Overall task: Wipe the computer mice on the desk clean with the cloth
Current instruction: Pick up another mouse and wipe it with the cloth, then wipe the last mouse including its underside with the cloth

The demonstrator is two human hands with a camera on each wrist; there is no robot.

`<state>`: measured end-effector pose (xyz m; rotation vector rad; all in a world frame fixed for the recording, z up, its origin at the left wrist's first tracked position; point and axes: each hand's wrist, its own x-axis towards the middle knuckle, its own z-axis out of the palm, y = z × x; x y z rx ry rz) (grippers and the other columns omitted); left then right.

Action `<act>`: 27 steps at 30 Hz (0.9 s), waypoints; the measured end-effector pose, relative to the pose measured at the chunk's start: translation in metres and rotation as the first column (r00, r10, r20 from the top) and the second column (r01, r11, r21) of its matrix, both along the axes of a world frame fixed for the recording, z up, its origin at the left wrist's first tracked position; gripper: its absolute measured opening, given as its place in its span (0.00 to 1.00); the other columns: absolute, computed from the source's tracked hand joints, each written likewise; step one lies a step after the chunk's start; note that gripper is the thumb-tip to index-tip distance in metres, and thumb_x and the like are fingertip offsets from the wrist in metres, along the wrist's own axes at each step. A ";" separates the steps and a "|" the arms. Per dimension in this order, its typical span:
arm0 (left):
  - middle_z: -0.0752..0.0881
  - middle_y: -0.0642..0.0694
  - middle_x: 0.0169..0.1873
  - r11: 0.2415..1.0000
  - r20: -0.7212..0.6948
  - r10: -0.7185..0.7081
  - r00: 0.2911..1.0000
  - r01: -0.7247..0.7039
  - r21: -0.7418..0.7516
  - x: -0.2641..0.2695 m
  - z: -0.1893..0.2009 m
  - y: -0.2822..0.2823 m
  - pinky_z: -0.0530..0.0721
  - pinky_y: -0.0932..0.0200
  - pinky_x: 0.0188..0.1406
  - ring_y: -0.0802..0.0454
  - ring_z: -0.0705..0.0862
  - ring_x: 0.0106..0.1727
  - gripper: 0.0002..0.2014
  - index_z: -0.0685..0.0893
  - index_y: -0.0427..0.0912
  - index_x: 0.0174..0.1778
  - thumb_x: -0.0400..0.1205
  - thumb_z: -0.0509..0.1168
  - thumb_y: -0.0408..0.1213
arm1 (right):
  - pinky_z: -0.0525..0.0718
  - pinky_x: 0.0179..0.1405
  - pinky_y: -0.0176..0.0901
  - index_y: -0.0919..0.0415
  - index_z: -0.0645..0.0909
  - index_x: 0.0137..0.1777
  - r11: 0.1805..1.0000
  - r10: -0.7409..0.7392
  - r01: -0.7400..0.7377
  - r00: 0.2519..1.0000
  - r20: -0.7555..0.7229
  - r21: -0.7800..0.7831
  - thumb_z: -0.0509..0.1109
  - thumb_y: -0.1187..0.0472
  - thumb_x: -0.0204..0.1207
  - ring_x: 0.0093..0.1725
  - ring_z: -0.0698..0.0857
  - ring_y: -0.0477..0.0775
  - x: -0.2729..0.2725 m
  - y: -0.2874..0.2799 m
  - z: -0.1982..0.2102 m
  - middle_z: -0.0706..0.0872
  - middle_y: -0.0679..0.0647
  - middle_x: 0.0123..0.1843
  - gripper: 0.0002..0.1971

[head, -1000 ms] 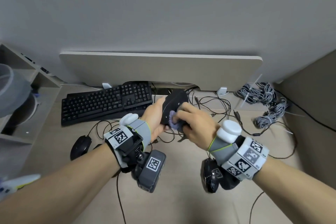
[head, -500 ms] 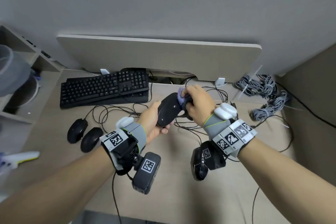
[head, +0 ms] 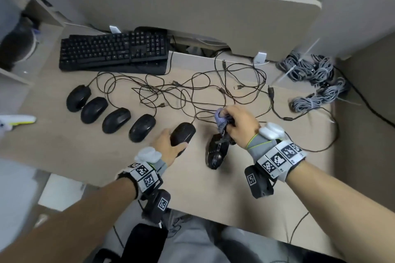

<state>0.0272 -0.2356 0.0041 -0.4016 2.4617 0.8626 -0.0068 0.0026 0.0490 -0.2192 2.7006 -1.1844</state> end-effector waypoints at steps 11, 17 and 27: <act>0.78 0.35 0.60 0.916 0.084 -0.196 0.977 0.213 -0.339 -0.006 -0.049 -0.017 0.77 0.46 0.60 0.35 0.76 0.62 0.34 0.72 0.36 0.67 0.74 0.72 0.57 | 0.72 0.40 0.43 0.63 0.81 0.47 0.993 -0.077 0.064 0.988 0.131 0.103 0.67 0.75 0.63 0.46 0.80 0.61 0.019 0.012 -0.039 0.81 0.58 0.46 0.14; 0.76 0.39 0.64 0.945 -0.078 -0.238 0.968 0.212 -0.248 0.011 -0.035 0.021 0.79 0.45 0.59 0.37 0.78 0.62 0.34 0.72 0.40 0.70 0.75 0.70 0.59 | 0.69 0.37 0.41 0.61 0.81 0.48 0.984 -0.126 0.106 0.983 0.133 0.145 0.66 0.76 0.62 0.45 0.79 0.60 0.021 0.026 -0.038 0.81 0.58 0.46 0.15; 0.77 0.39 0.62 0.925 0.017 -0.311 0.950 0.307 -0.223 0.040 -0.054 0.102 0.75 0.50 0.65 0.41 0.75 0.65 0.48 0.74 0.35 0.65 0.63 0.69 0.73 | 0.77 0.43 0.46 0.62 0.82 0.46 0.981 -0.160 0.146 0.981 0.111 0.125 0.66 0.76 0.60 0.44 0.79 0.60 0.051 0.061 -0.031 0.79 0.53 0.43 0.15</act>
